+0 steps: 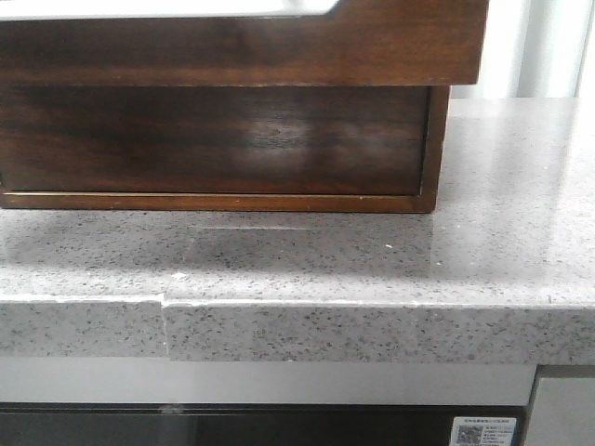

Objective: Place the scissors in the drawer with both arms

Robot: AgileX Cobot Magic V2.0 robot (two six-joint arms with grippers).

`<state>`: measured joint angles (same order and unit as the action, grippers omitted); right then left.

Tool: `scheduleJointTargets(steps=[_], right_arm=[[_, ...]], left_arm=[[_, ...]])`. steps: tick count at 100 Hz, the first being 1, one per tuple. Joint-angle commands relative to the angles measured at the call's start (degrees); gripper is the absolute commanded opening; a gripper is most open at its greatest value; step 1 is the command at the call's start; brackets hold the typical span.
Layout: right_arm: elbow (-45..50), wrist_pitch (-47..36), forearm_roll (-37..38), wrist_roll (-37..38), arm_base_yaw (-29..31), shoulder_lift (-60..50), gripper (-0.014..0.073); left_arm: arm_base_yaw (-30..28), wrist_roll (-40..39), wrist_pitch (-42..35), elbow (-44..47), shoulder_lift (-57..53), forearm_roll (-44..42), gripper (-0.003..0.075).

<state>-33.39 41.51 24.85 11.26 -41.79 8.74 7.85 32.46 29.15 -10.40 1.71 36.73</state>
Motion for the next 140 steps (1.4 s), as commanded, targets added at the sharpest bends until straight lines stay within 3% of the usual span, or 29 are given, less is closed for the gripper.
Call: scheduleJointTargets(steps=[1,12,20,31,63,140], right_arm=[[-1.29,-3.94,1.98,0.09,0.4,0.69,-0.0071],[-1.29,-3.94,1.98,0.09,0.4,0.69,-0.0071],[-1.29,-3.94,1.98,0.09,0.4,0.69,-0.0071],[-1.29,-3.94,1.98,0.09,0.4,0.69,-0.0071],[-1.29,-3.94,1.98,0.09,0.4,0.69,-0.0071],[-1.29,-3.94,1.98,0.09,0.4,0.69,-0.0071]], left_arm=[[0.19,-6.04,-12.28,2.91,-0.08,-8.06,-0.0019],[0.19,-17.96,-19.0,6.86,-0.59,-24.62,-0.0019],[0.19,-22.05,-22.92,9.24,-0.59,-30.1,-0.0019],[0.19,-22.34,-24.68,11.92,-1.08,-29.95,-0.0019],[0.19,-25.27,-14.43,11.92,-3.83,-30.21,-0.0019],[0.19,-25.27,-14.16,11.82,-3.83,-30.21,-0.0019]])
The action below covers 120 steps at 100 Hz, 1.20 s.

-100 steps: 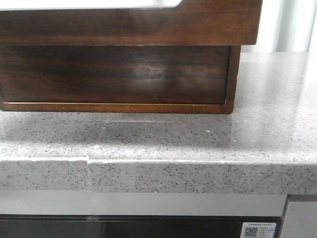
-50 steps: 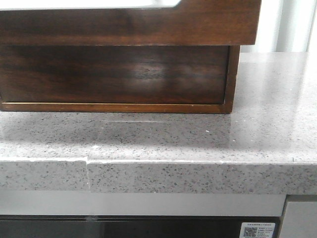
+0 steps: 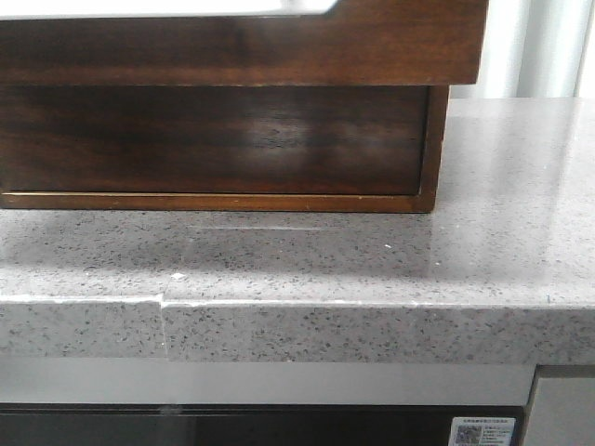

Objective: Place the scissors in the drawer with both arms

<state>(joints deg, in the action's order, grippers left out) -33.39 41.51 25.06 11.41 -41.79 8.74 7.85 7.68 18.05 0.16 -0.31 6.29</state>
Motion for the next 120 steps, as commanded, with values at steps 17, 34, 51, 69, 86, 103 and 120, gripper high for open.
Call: scheduleJointTargets(steps=[17,34,51,69,86,103,120], right_arm=[[1.22,-3.04,2.85,-0.05,1.22,-0.96,-0.0071],[7.39,-3.04,0.61,0.07,9.25,-5.11,-0.0071],[14.05,-11.38,-6.13,-0.1,22.63,-7.87,-0.0071],[21.54,-20.49,-17.27,-0.1,32.7,-7.9,-0.0071],[29.06,-37.58,-19.88,-0.1,36.24,-7.9,-0.0071],[34.89,-41.07,-19.88,-0.1,36.39,-7.9,-0.0071],[34.84,-34.72,-19.88,-0.1,36.39,-7.9,-0.0071]], left_arm=[[0.19,-0.49,-3.05,1.26,-1.81,0.23,-0.0019],[0.19,-0.49,-3.05,1.26,-1.81,0.23,-0.0019],[0.19,-0.49,-3.05,1.26,-1.81,0.23,-0.0019],[0.19,-0.49,-3.05,1.26,-1.81,0.23,-0.0019],[0.19,-0.49,-3.05,1.26,-1.81,0.23,-0.0019],[0.19,-0.49,-3.05,1.26,-1.81,0.23,-0.0019],[0.19,-0.49,-3.05,1.26,-1.81,0.23,-0.0019]])
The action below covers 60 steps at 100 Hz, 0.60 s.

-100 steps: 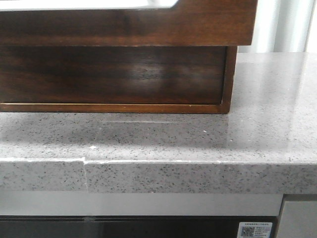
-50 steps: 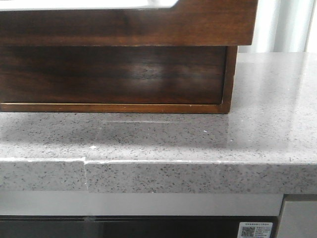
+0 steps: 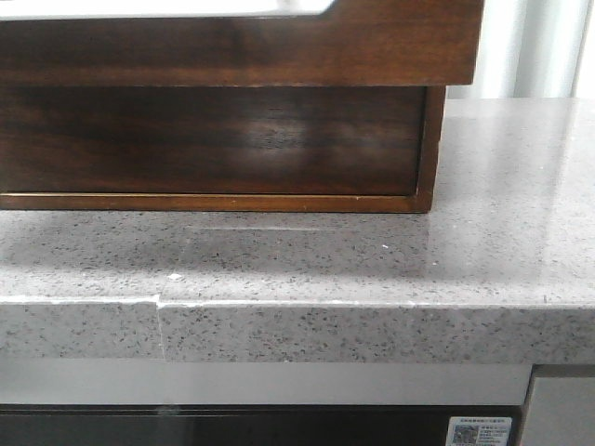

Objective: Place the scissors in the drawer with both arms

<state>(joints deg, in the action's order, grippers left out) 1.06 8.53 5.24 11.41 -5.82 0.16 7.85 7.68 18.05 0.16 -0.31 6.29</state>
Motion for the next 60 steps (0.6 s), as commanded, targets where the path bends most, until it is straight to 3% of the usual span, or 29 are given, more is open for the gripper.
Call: scheduleJointTargets(steps=[1,21,60], right_arm=[[0.4,-1.33,-0.06,-0.1,0.42,0.68,-0.0071],[0.4,7.77,-0.06,-0.1,0.42,0.64,-0.0071],[0.51,8.43,-0.16,-0.1,0.42,-1.84,-0.0071]], left_arm=[[0.19,-0.49,-3.05,1.26,-1.81,0.23,-0.0019],[0.19,-0.49,-3.05,1.26,-1.81,0.23,-0.0019],[0.19,-0.49,-3.05,1.26,-1.81,0.23,-0.0019]])
